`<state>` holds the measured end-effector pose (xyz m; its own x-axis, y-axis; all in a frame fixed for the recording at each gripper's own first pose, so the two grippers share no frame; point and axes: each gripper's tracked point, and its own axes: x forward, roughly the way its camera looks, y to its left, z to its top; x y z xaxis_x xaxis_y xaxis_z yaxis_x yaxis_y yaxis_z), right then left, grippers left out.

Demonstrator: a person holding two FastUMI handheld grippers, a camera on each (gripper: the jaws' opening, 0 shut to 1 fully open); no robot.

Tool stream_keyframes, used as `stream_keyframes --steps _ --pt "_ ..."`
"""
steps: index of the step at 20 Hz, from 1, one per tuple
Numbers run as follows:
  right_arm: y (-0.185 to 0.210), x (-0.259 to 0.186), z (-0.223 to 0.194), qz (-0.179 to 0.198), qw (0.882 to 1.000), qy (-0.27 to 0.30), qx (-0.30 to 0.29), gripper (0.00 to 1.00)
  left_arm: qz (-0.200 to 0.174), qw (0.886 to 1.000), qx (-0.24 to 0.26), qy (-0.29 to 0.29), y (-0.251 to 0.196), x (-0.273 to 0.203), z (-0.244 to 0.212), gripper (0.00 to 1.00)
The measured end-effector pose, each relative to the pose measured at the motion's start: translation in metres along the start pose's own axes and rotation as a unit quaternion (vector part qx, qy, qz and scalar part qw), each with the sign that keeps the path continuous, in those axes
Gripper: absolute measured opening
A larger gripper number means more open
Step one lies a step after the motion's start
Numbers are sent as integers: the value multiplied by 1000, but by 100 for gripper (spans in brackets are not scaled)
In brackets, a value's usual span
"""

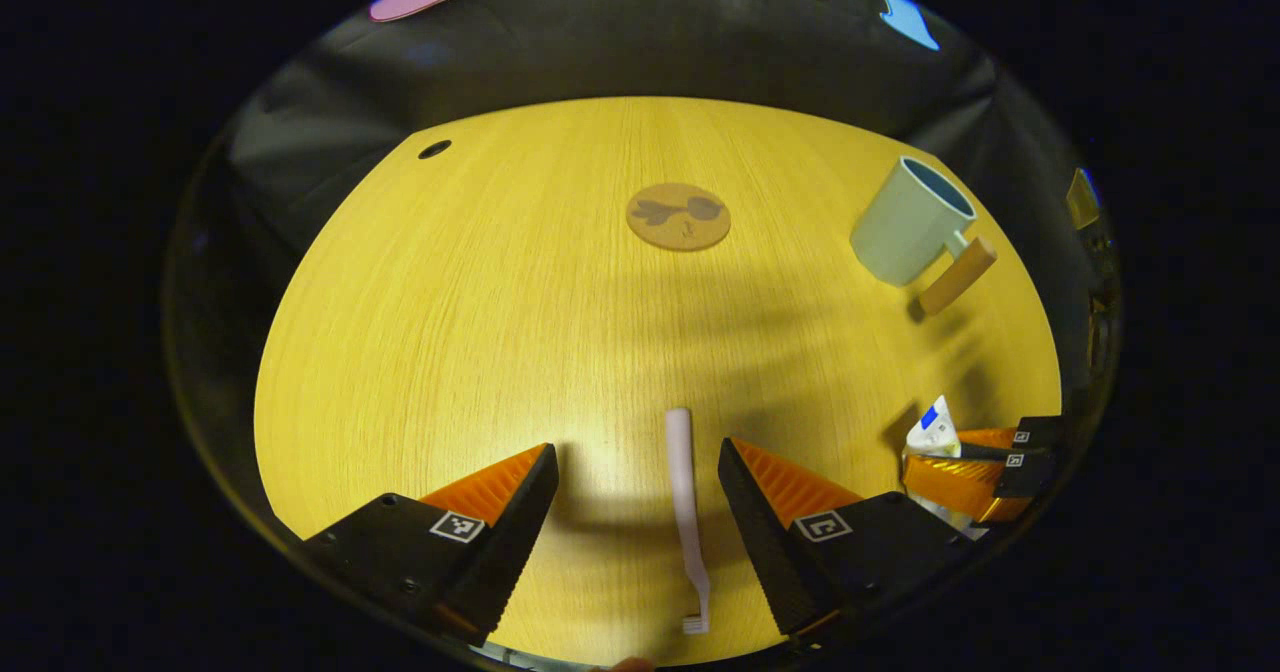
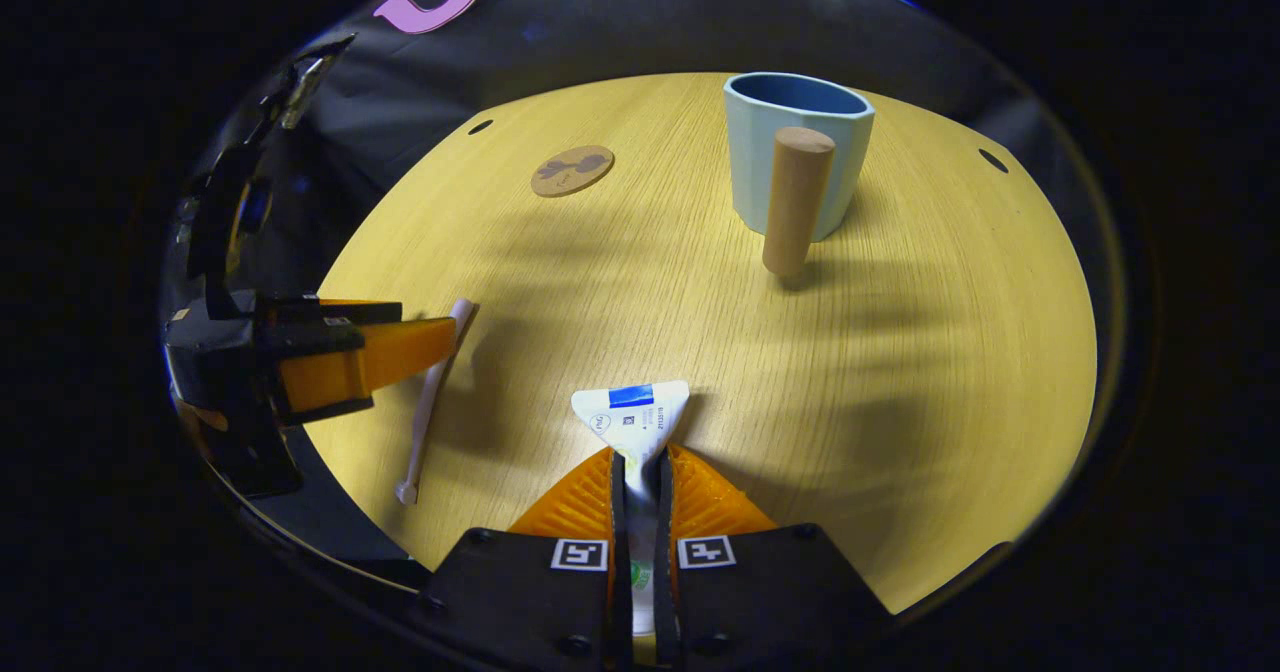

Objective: Put the toothbrush and toothpaste on the desktop into the cup, then pick up the cup and place it on the coaster on the desktop.

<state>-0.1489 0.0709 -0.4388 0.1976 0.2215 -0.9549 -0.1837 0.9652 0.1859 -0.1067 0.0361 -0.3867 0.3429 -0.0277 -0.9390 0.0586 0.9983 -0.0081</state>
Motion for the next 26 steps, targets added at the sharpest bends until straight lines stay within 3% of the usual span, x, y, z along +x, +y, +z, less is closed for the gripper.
stream_keyframes --steps 10,15,17,18,20,26 --pt "-1 1 1 3 1000 4 3 11 -1 998 6 58 -2 5 -10 94" --pt "-1 1 1 6 1000 5 4 11 -12 996 21 81 -9 4 -9 65" --pt "-1 1 2 8 1000 5 4 11 -14 997 17 77 -14 5 -7 37" --pt "-1 1 1 8 1000 5 4 11 -16 997 13 75 -16 4 -7 19" --pt "-1 1 1 7 1000 5 1 11 -14 997 11 74 -17 5 -8 6" --pt "-1 1 3 1 1000 1 -17 11 -23 997 16 65 -19 4 -5 0"
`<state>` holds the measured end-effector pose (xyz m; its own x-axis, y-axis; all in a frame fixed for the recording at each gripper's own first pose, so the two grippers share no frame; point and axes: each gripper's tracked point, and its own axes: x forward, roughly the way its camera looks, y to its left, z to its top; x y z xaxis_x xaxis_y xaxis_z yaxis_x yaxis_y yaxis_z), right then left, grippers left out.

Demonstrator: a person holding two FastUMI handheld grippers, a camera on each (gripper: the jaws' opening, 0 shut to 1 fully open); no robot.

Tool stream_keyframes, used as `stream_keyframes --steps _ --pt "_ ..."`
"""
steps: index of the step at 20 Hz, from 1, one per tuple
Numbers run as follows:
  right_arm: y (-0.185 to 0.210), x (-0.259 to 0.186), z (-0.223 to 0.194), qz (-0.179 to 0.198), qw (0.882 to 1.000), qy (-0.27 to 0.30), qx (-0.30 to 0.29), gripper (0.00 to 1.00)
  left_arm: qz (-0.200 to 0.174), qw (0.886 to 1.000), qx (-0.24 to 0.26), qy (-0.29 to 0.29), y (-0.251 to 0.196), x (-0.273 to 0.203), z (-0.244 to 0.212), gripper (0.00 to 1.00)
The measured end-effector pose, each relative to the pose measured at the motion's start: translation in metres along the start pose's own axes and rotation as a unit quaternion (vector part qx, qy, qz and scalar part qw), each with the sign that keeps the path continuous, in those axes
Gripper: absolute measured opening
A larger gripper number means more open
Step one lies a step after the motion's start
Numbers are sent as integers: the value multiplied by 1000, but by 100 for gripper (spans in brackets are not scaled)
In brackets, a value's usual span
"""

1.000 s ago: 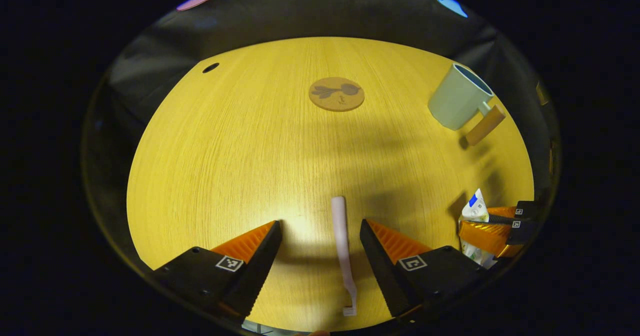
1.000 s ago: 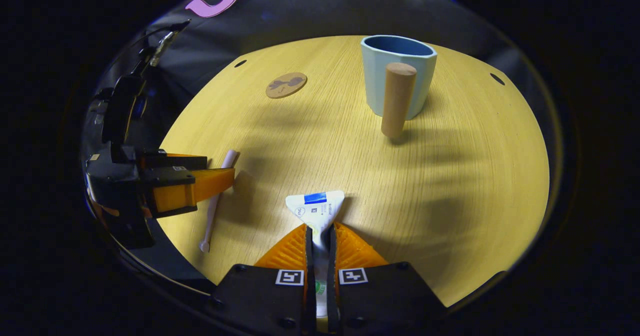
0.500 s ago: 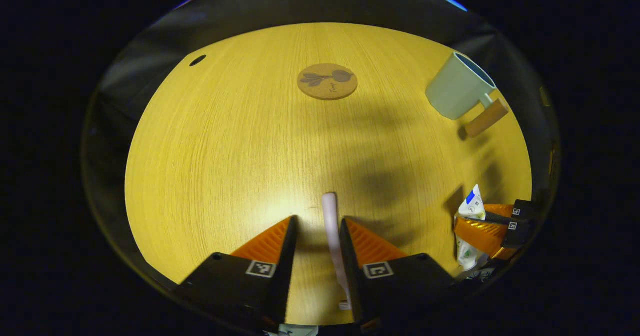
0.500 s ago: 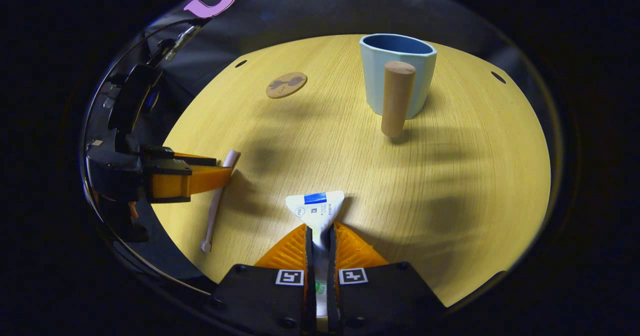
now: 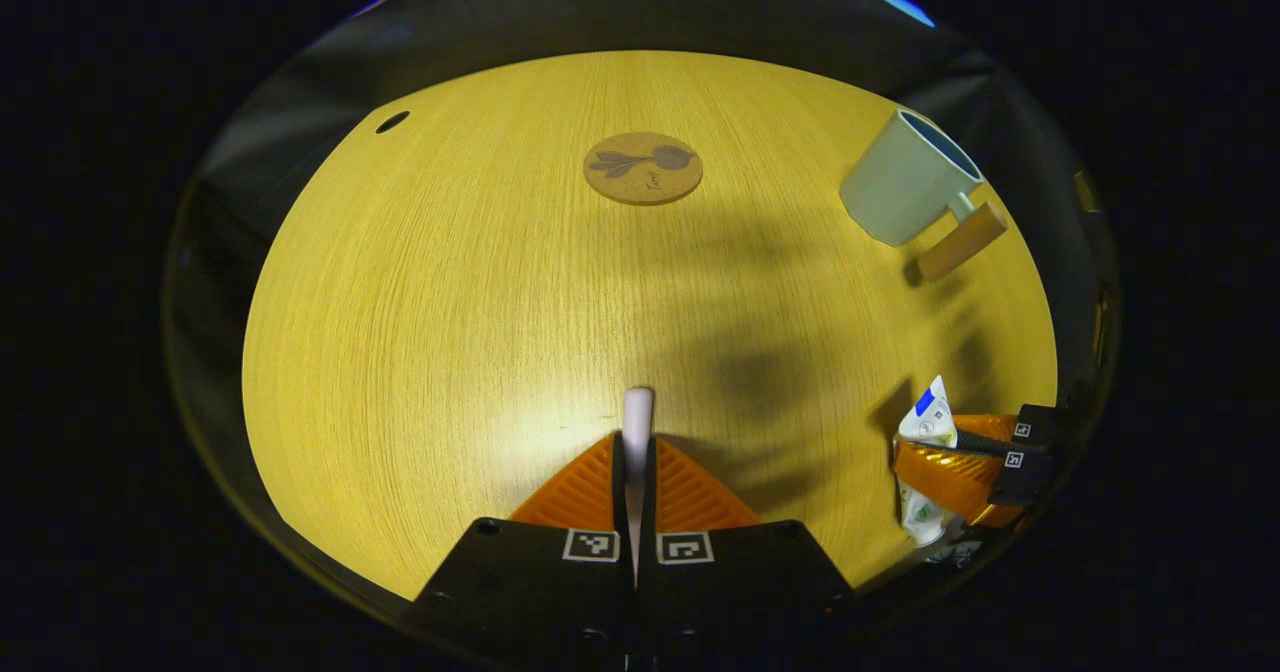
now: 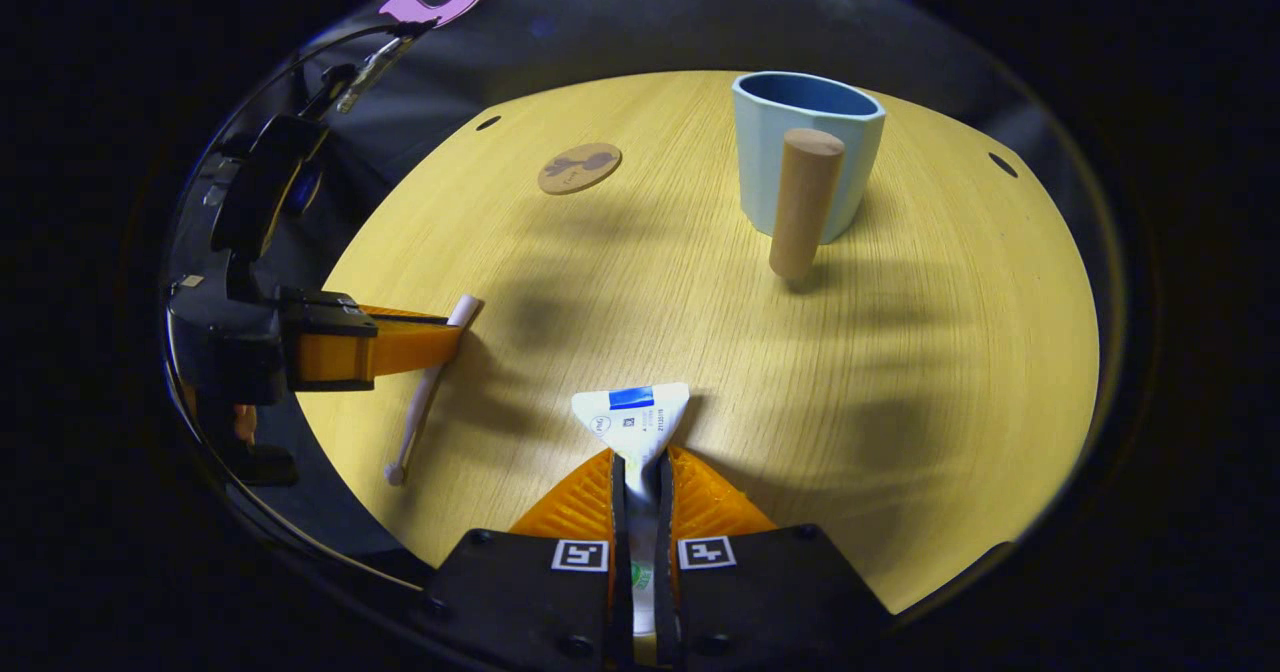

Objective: Put the toothbrush and toothpaste on the desktop into the cup, then pick up the cup and place it on the coaster on the desktop.

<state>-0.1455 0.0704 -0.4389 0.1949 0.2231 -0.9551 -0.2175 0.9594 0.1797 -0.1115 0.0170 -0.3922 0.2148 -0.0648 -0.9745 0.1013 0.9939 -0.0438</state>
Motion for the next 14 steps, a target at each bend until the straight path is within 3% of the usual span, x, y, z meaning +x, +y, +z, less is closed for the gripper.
stream_keyframes --steps 5,14 --pt "1 -4 6 9 1000 -15 -7 11 -25 999 -22 -23 -8 -2 -2 0" --pt "8 -43 51 61 991 -114 25 11 -47 994 -8 -100 -20 -45 18 0"
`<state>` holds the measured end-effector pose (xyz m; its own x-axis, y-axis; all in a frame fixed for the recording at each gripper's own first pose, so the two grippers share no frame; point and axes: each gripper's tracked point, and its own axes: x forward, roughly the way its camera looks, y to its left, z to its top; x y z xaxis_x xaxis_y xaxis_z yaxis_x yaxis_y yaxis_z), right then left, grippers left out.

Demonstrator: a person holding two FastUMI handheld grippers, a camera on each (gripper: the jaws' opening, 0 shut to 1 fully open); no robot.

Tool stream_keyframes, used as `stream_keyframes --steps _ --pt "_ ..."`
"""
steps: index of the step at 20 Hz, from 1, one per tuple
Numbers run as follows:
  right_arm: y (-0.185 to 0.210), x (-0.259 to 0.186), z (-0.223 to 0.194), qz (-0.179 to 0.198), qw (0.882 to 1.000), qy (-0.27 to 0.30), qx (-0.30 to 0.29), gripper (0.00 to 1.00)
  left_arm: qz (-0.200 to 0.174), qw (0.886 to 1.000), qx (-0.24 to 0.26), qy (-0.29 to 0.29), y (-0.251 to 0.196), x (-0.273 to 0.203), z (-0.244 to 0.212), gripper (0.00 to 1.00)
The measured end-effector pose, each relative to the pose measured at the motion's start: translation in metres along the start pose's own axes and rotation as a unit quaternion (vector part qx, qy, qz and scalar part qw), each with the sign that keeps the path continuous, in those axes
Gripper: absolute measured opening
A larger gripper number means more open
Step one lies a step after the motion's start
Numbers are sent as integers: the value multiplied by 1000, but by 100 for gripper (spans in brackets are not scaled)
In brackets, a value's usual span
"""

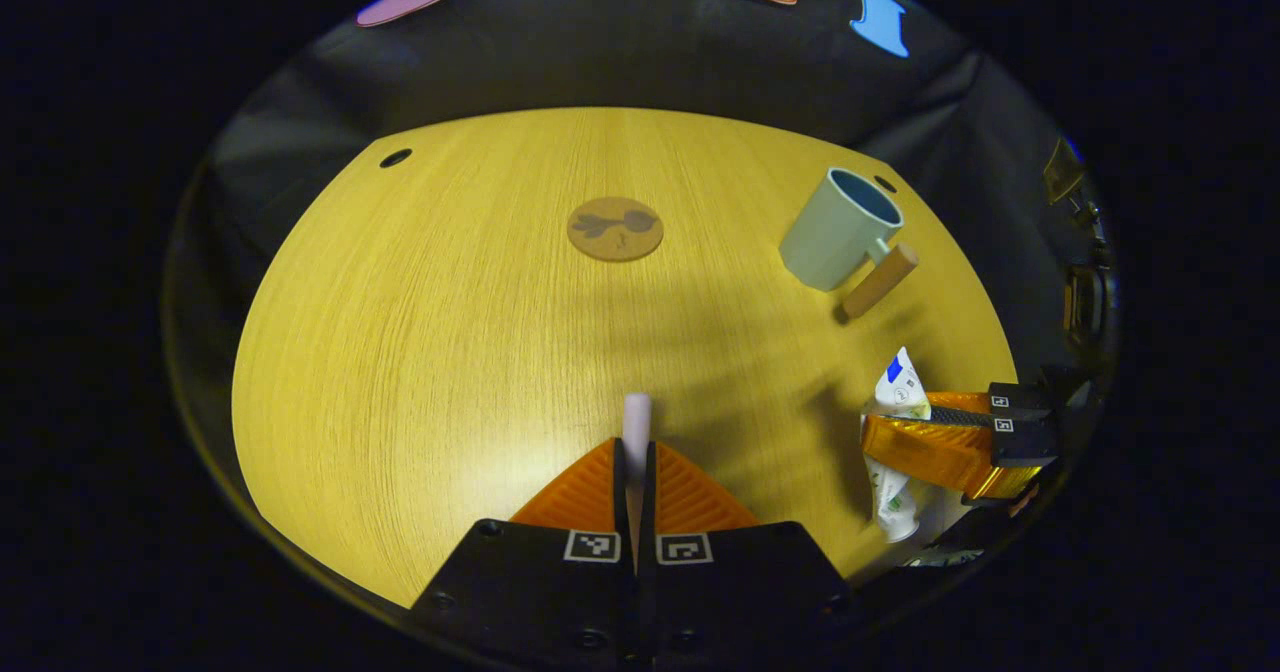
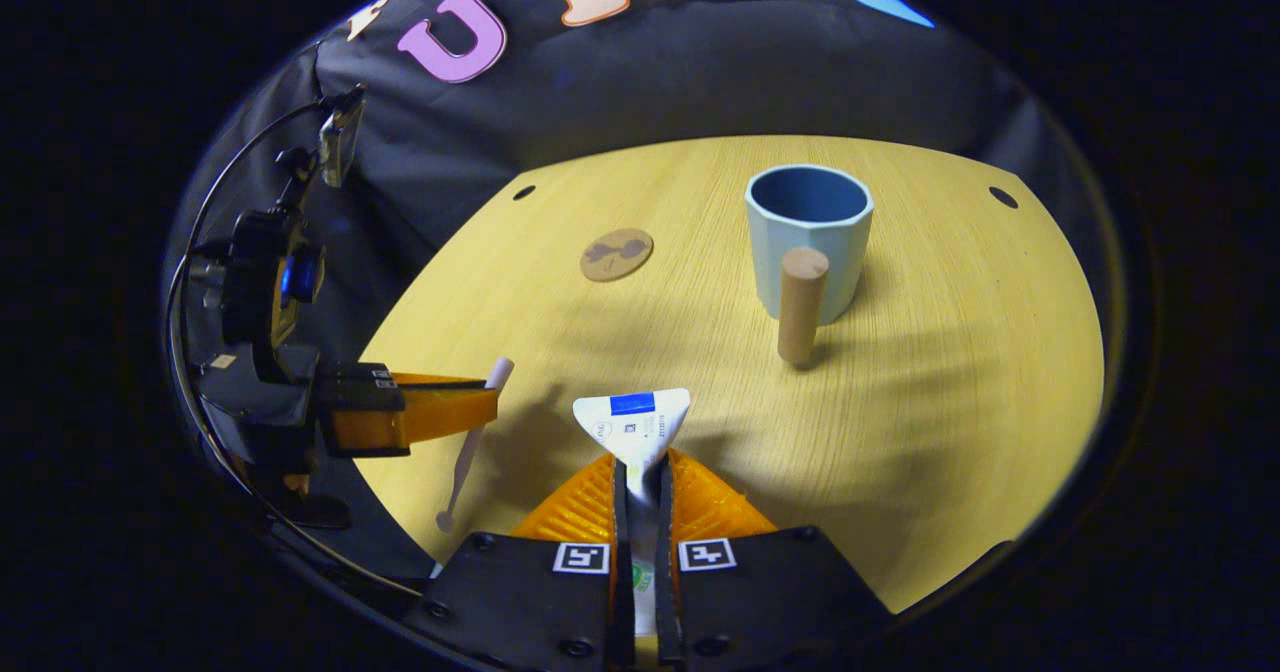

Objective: Put the toothbrush and toothpaste on the desktop into the cup, then pick up the cup and place it on the coaster on the desktop.

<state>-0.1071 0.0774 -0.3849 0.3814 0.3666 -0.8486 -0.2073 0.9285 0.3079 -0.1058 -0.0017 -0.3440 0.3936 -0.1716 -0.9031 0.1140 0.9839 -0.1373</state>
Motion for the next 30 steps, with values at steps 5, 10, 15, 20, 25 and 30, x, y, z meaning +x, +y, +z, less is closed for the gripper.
stream_keyframes --steps 5,10,15,20,25,30 --pt "-4 -24 61 15 997 -70 29 11 -12 1000 -12 -22 -10 -20 14 0" --pt "-18 -40 131 29 989 -138 41 11 -12 999 -20 -42 -12 -39 25 0" --pt "-40 -34 194 25 978 -201 45 11 -7 997 -43 -56 -11 -56 28 0" --pt "-65 -19 240 -11 964 -263 24 10 11 996 -51 -71 -9 -72 33 0" --pt "-73 2 259 -26 955 -295 11 11 20 995 -61 -80 -11 -83 34 0" --pt "-86 30 247 -53 960 -274 -18 13 24 994 -65 -88 -12 -86 40 0"
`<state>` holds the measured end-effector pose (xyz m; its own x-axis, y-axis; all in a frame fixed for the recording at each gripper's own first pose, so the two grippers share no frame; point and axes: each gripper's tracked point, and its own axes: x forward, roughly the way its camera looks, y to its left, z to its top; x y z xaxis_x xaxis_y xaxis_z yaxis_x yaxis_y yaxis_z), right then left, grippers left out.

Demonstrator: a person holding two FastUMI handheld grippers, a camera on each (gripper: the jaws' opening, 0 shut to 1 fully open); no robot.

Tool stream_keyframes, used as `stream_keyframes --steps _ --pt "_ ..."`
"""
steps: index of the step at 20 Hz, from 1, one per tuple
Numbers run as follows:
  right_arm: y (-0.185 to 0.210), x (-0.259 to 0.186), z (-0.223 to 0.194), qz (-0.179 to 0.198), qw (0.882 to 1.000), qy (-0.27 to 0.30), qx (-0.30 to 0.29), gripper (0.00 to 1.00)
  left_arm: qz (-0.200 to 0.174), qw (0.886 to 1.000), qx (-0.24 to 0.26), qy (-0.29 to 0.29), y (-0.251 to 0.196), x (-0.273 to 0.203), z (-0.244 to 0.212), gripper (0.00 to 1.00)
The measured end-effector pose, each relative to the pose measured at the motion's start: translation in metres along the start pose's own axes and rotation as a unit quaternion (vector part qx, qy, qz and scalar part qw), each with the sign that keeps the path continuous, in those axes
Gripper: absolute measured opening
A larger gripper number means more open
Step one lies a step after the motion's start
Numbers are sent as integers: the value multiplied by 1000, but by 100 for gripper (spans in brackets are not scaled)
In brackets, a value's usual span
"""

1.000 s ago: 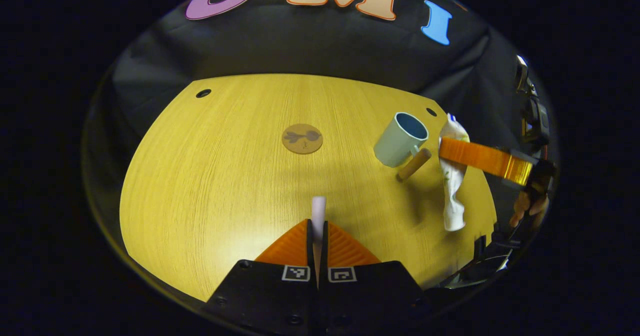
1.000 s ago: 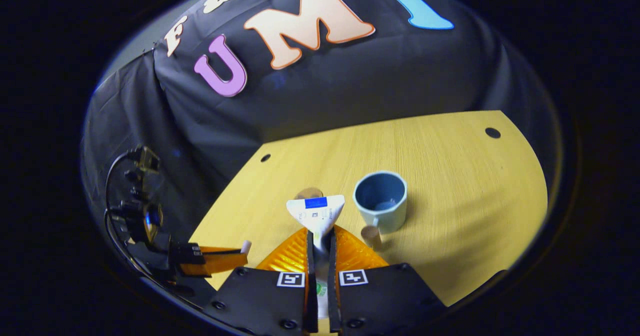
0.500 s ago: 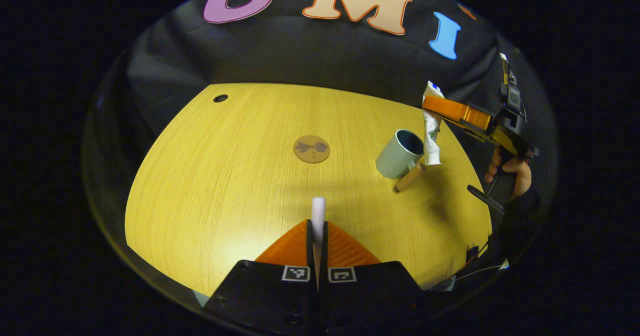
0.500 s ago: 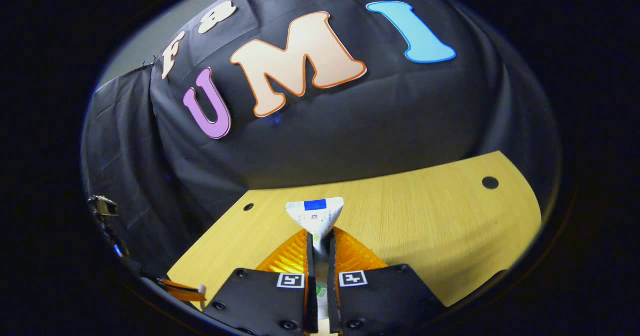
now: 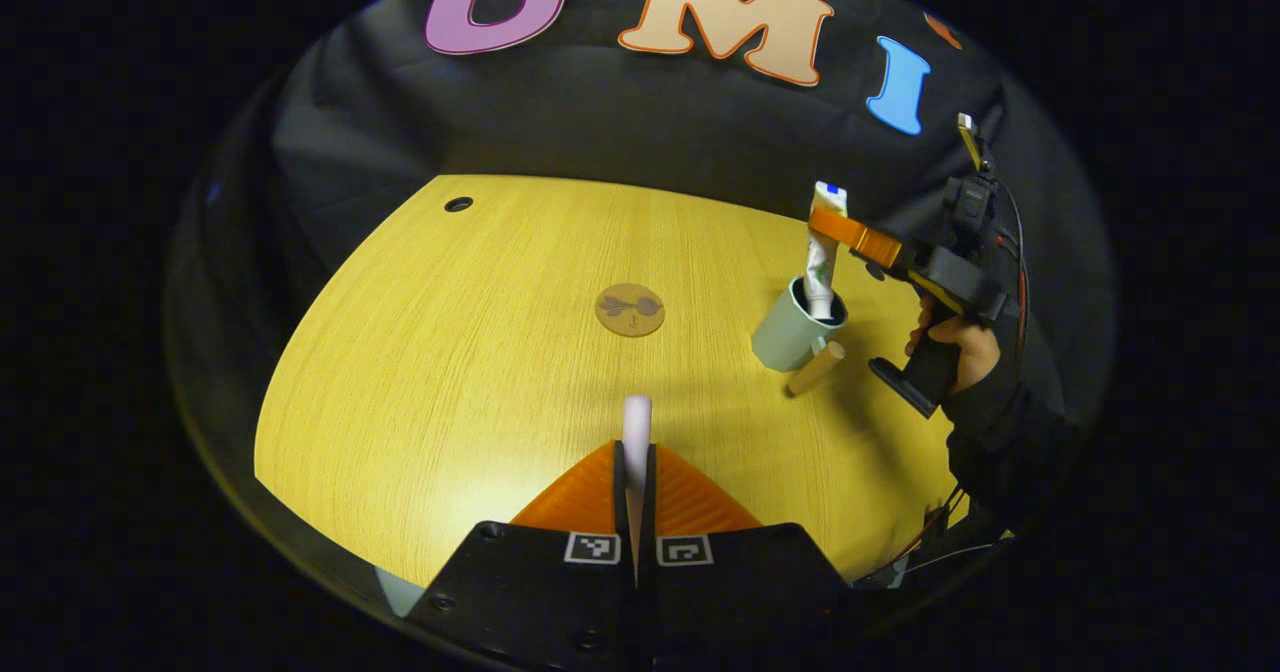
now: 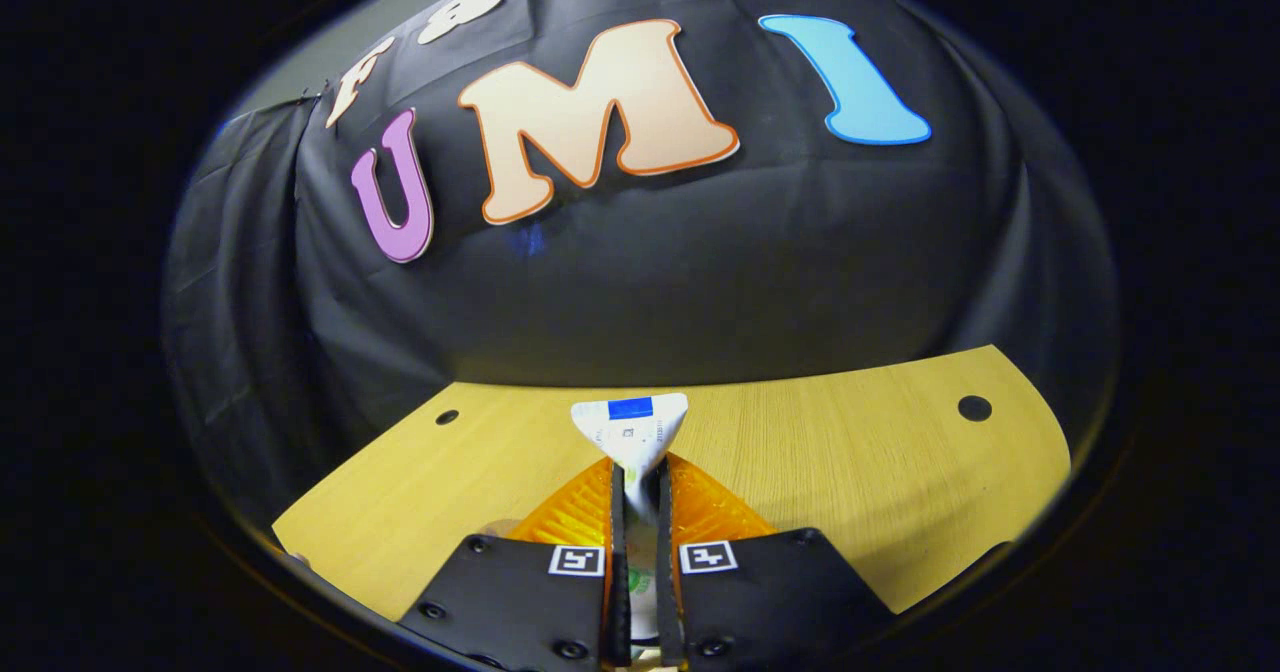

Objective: Put the toothbrush and toothpaste on the desktop into the cup, then pick up the cup and place it on the coaster on the desktop.

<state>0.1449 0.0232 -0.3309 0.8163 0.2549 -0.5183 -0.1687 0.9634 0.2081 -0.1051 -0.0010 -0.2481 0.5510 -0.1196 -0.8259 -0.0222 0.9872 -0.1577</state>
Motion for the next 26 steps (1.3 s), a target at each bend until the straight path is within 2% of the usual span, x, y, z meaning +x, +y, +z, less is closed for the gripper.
stream_keyframes --steps 3,4,6,7,8,10,16,19,22,23,24,25,26 --pt "-3 2 -16 -9 1000 17 -13 13 -4 1000 5 -10 -4 1 10 0" --pt "-4 2 -20 -11 1000 20 -14 19 -8 1000 7 -13 -9 2 14 0" --pt "-5 -5 -25 -10 999 31 -11 18 -15 1000 11 -19 -17 0 24 0" --pt "-4 -9 -28 -6 999 36 -7 28 -19 999 13 -24 -20 3 30 0" --pt "-3 -14 -28 -3 999 35 -5 43 -25 999 16 -27 -26 6 36 0" --pt "-5 -31 -29 1 999 36 0 100 -33 998 22 -41 -33 16 51 0" --pt "-25 -107 -34 -6 999 35 20 99 -84 992 23 -94 -79 32 99 0" --pt "-44 -142 -43 -25 998 43 27 99 -109 986 25 -124 -105 48 127 0" --pt "-65 -170 -53 -48 997 49 34 99 -118 983 29 -134 -126 67 146 0" --pt "-72 -178 -58 -56 996 54 35 96 -125 982 30 -136 -134 73 152 0" --pt "-79 -186 -63 -64 996 57 39 99 -130 980 27 -148 -141 76 161 0" --pt "-84 -194 -66 -69 995 59 43 96 -136 979 26 -149 -149 79 168 0" --pt "-88 -202 -69 -76 994 61 46 99 -143 976 24 -162 -156 79 178 0"
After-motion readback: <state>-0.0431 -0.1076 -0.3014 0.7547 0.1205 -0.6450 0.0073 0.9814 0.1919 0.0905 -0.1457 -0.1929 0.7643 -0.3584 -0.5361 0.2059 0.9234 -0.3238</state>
